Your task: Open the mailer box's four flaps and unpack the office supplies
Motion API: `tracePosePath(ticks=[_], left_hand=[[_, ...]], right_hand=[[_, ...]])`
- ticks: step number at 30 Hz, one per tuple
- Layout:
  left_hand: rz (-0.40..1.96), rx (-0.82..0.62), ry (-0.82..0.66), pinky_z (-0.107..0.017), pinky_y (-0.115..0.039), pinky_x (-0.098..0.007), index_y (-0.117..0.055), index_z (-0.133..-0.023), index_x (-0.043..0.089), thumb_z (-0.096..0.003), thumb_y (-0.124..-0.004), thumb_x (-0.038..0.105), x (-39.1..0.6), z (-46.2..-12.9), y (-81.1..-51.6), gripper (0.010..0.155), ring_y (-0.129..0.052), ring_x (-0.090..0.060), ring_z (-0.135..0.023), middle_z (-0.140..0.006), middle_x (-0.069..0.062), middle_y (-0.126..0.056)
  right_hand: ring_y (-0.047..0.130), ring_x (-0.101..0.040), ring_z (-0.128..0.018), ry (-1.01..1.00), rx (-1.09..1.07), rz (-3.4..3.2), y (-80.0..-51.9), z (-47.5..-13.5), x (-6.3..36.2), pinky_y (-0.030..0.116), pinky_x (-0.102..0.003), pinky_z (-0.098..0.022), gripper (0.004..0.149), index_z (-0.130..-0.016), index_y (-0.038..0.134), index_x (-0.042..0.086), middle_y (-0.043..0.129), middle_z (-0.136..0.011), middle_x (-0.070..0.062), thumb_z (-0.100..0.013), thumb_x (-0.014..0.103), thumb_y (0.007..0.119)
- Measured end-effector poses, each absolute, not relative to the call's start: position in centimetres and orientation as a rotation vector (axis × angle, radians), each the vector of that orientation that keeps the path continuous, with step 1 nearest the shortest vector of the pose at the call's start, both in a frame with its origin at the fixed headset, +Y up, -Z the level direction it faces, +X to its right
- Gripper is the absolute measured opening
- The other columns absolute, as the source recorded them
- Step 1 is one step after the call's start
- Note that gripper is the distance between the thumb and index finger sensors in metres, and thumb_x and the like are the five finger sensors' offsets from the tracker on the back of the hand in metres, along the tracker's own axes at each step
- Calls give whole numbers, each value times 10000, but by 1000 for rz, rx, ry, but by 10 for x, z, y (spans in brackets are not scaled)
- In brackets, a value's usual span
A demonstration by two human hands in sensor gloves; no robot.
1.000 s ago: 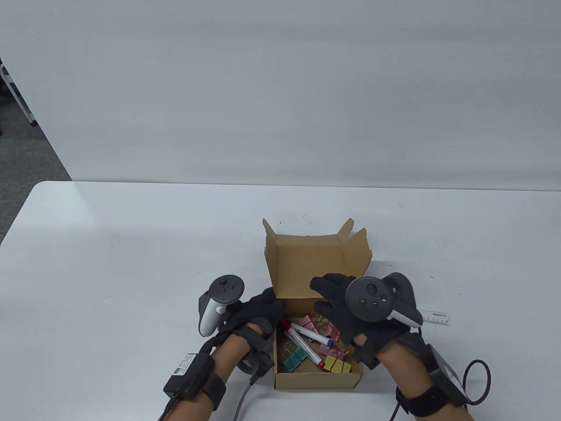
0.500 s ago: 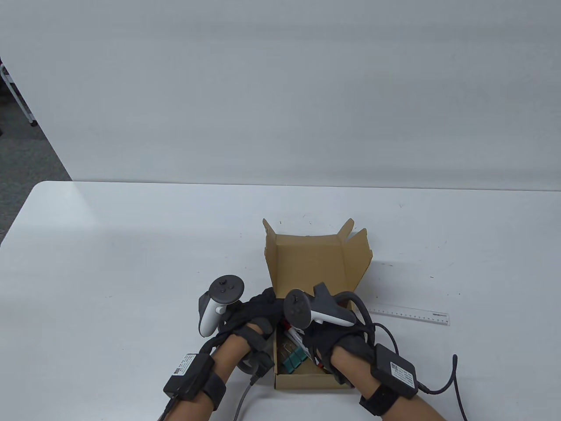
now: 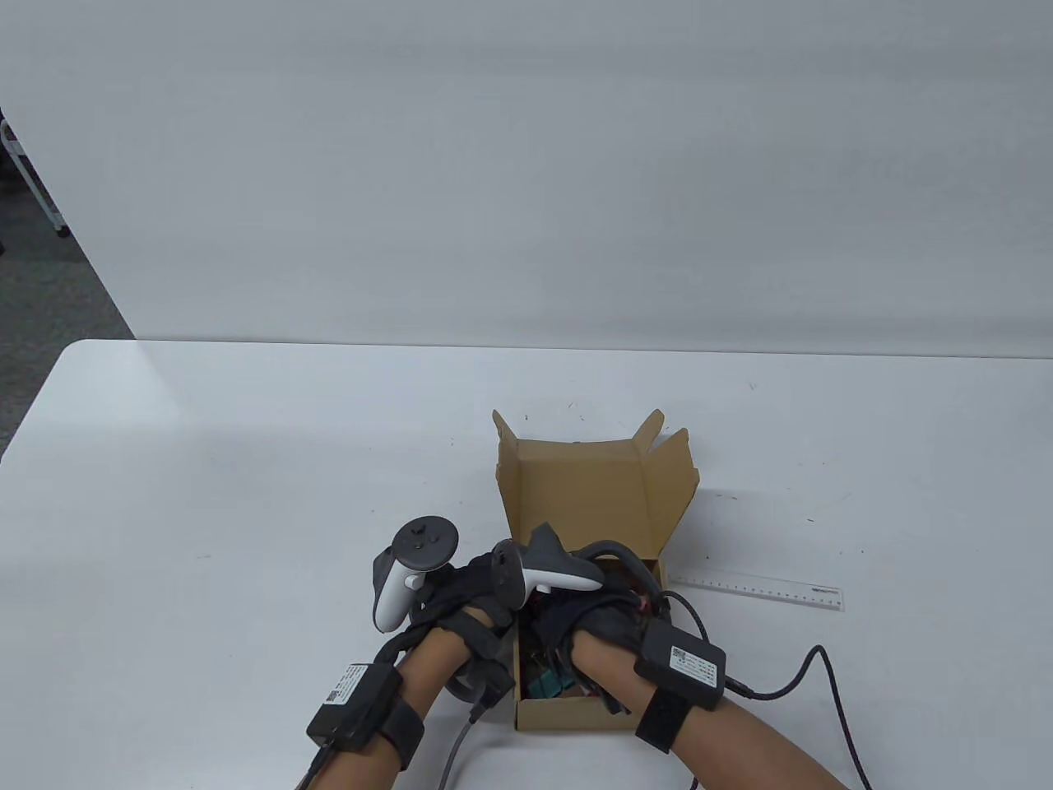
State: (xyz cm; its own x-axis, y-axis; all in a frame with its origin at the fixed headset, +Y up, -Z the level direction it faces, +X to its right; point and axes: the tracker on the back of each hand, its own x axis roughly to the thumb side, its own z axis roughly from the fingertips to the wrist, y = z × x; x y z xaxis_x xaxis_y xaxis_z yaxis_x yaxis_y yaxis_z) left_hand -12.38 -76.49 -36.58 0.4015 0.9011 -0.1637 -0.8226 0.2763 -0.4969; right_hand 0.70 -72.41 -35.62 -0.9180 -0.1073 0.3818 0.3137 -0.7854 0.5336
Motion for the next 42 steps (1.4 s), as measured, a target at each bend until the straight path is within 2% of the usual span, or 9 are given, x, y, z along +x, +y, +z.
tracePosePath(ticks=[4, 7, 10, 17, 19, 21, 25, 29, 42], left_hand=[[1161, -560, -163, -760, -368, -697, -483, -1083, 187, -586, -647, 463, -123, -366, -764, 593, -551, -531, -1041, -1157, -188, -567], [1163, -559, -162, -761, -369, -696, -485, -1082, 189, -583, -648, 465, -123, -365, -764, 594, -553, -530, -1041, -1155, -187, -570], [1164, -558, -161, -761, -368, -696, -485, -1082, 189, -583, -649, 466, -123, -365, -764, 594, -553, -531, -1040, -1156, -187, -569], [1166, -559, -161, -759, -367, -697, -484, -1083, 186, -582, -651, 465, -123, -365, -764, 597, -553, -531, -1040, -1156, -188, -568], [1166, -559, -161, -759, -368, -697, -484, -1082, 187, -581, -651, 466, -123, -365, -764, 597, -555, -528, -1040, -1155, -187, -569], [1166, -558, -161, -760, -367, -696, -483, -1083, 187, -582, -650, 466, -123, -365, -764, 596, -553, -530, -1040, -1155, -188, -568], [1168, -557, -160, -760, -367, -696, -484, -1084, 185, -583, -651, 466, -123, -365, -764, 598, -553, -532, -1040, -1156, -189, -568], [1168, -557, -161, -761, -367, -695, -484, -1083, 187, -583, -651, 466, -123, -365, -764, 596, -552, -532, -1040, -1156, -189, -566], [1171, -558, -162, -761, -366, -695, -484, -1085, 189, -582, -652, 468, -123, -365, -765, 599, -551, -531, -1041, -1157, -190, -568]], right_hand=[[968, -396, -547, -1030, -400, -2749, -730, -367, 12, 800, -504, -391, 589, -906, 694, 42, 830, -848, -171, -466, 384, 886], [1007, -404, -411, -1123, -343, -2819, -733, -375, 19, 830, -488, -333, 555, -871, 740, 40, 896, -795, -177, -456, 367, 910], [1051, -382, -318, -1020, -345, -2888, -734, -376, 20, 852, -479, -292, 536, -807, 814, 39, 957, -717, -179, -407, 368, 951], [1071, -354, -350, -960, -336, -2911, -731, -373, 21, 867, -460, -296, 508, -793, 839, 56, 958, -715, -156, -410, 373, 944], [1079, -346, -345, -857, -285, -2993, -732, -372, 24, 866, -462, -281, 498, -758, 875, 74, 985, -679, -136, -413, 429, 925], [1079, -346, -384, -861, -269, -2983, -734, -373, 23, 864, -457, -286, 505, -750, 879, 90, 996, -654, -108, -414, 465, 917], [1098, -338, -381, -782, -309, -2996, -729, -371, 19, 885, -448, -265, 445, -732, 913, 84, 1001, -664, -118, -415, 395, 932], [1087, -316, -398, -736, -321, -2983, -725, -369, 16, 883, -436, -281, 434, -727, 920, 92, 998, -662, -104, -416, 394, 924], [1054, -354, -351, -772, -204, -3136, -662, -363, 52, 854, -471, -254, 442, -679, 954, 10, 1023, -574, -184, -392, 345, 945]])
